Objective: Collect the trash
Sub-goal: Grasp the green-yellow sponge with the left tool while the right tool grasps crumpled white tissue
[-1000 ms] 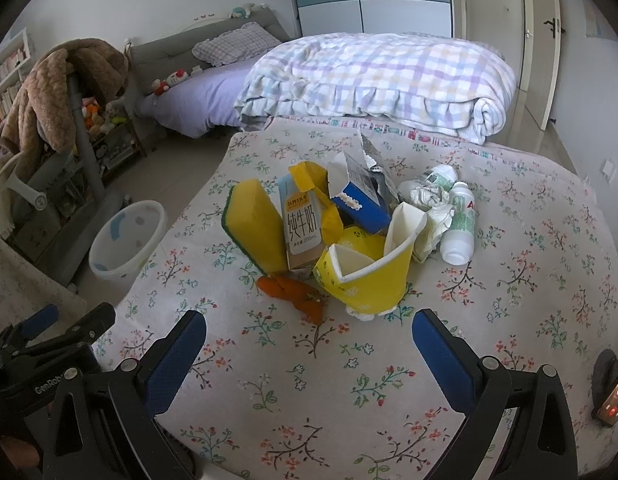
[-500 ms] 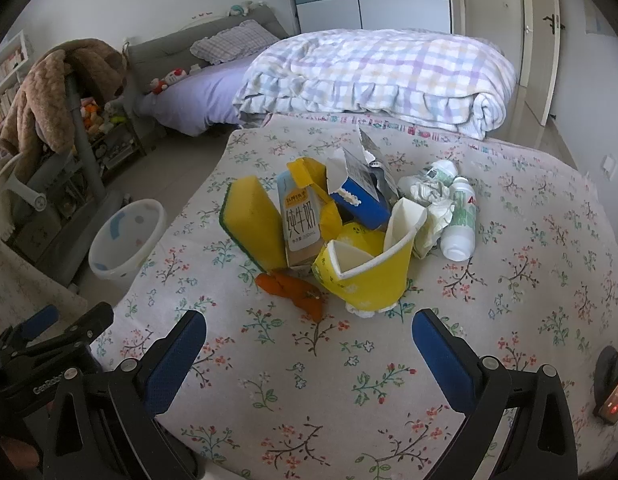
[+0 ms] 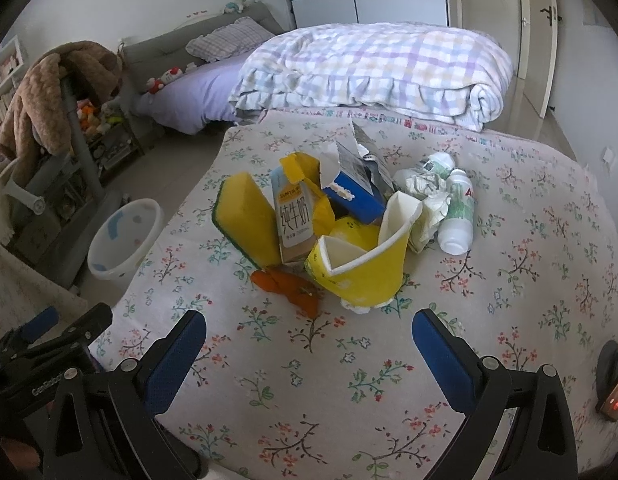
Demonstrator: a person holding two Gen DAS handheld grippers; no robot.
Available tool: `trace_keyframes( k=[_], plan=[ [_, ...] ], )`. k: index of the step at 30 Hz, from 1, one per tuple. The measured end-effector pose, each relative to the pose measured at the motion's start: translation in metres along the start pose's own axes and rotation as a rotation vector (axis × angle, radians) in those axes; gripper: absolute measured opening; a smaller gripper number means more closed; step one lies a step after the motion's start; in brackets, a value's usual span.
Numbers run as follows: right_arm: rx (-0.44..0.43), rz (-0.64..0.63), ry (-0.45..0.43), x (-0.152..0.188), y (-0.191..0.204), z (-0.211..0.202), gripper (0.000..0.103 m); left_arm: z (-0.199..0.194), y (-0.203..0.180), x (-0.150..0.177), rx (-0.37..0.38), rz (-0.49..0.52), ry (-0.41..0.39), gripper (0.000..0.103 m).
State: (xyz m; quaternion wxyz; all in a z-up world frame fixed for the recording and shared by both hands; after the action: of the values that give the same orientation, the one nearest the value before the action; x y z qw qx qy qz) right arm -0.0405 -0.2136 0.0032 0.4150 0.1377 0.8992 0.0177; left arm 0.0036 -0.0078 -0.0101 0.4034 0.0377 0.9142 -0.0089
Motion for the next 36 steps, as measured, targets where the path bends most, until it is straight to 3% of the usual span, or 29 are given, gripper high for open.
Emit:
trace_keyframes(
  k=[5, 9, 17, 23, 29, 36],
  plan=[
    [0.016, 0.010, 0.032, -0.008, -0.014, 0.002, 0.103, 0.006, -0.004, -0.007, 0.056, 0.005, 0.035, 0.103],
    [0.042, 0.035, 0.078, -0.021, -0.037, 0.006, 0.103, 0.007, -0.013, -0.020, 0.162, 0.014, 0.057, 0.103],
    [0.072, 0.101, 0.157, -0.056, -0.079, 0.022, 0.103, 0.013, -0.023, -0.051, 0.186, 0.087, 0.038, 0.102],
    [0.097, 0.175, 0.186, -0.086, -0.109, 0.044, 0.101, 0.026, -0.045, -0.075, 0.332, 0.134, 0.067, 0.098],
    [0.076, 0.293, 0.244, -0.095, -0.145, 0.077, 0.079, 0.046, -0.071, -0.087, 0.462, 0.120, 0.097, 0.088],
    [-0.022, 0.433, 0.302, -0.088, -0.162, 0.106, 0.055, 0.078, -0.086, -0.088, 0.539, 0.042, 0.184, 0.062]
  ],
)
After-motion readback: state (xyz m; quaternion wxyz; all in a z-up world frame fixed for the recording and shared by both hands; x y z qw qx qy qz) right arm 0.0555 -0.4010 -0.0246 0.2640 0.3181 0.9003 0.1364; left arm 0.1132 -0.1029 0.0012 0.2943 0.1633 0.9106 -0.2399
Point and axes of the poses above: each gripper's, at about its wrist camera, not at the fingertips, and z roughly the way its jaws point, y to its left, x to its underside, the point moved 1 cm from there along z, roughly the way its jaws point, and after that the axes turned 10 degrees about -y, right-handed, at the moved point
